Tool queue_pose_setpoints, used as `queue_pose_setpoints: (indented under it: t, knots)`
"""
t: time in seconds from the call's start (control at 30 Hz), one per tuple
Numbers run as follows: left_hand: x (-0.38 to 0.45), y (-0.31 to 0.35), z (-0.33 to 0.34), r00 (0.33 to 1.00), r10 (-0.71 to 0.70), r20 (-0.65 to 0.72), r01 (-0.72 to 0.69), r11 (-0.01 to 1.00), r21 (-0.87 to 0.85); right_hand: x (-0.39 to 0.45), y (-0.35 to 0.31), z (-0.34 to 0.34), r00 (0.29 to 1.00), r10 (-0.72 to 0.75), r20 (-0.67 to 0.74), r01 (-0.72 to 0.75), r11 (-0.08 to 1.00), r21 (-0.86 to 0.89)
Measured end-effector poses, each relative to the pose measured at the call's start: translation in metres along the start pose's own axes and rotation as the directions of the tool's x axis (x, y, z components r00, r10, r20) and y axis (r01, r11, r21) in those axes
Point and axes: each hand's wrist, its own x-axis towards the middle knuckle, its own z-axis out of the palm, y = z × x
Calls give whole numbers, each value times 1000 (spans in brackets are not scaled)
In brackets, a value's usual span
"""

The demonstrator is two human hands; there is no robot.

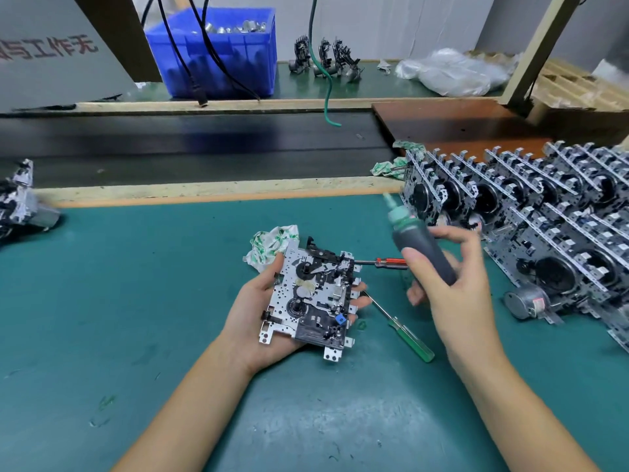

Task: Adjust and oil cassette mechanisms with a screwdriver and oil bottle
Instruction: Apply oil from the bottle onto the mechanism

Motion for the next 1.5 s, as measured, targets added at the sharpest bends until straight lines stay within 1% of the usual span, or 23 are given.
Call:
queue_pose_setpoints:
  t: [0.03, 0.07, 0.1, 0.17, 0.23, 0.3, 0.37, 0.43, 0.53, 0.9, 1.5]
  knots:
    - [0, 0, 0, 1000, 0, 2, 0, 1000, 1, -1, -1, 2, 997, 74, 28, -77, 984, 161]
    - [1, 0, 0, 1000, 4, 6, -4, 1000, 4, -1, -2, 3, 989, 135, 65, -149, 936, 318]
    - [1, 0, 0, 1000, 9, 12, -9, 1000, 9, -2, -2, 5, 980, 177, 89, -198, 876, 439]
    - [1, 0, 0, 1000, 10, 22, -11, 1000, 9, -3, -3, 8, 972, 223, 79, -228, 794, 564]
    - [0, 0, 0, 1000, 4, 28, -4, 1000, 13, -4, -3, 12, 963, 267, 43, -237, 757, 609]
    - [0, 0, 1, 1000, -5, 21, 5, 1000, 16, -5, -2, 15, 953, 304, 7, -250, 771, 585]
    - [0, 0, 1, 1000, -5, 15, 4, 1000, 18, -6, -1, 17, 948, 318, -32, -253, 808, 531]
    - [0, 0, 2, 1000, -6, 14, 6, 1000, 19, -6, -1, 17, 952, 291, -95, -215, 857, 468]
    - [-1, 0, 4, 1000, -11, 15, 11, 1000, 17, -5, 0, 16, 960, 235, -149, -150, 888, 435]
    - [-1, 0, 5, 1000, -21, -11, 21, 1000, 3, -2, 2, 13, 968, 218, -129, -161, 923, 349]
    - [0, 0, 2, 1000, -18, -16, 19, 1000, 25, -2, 6, 13, 973, 181, -142, -123, 930, 346]
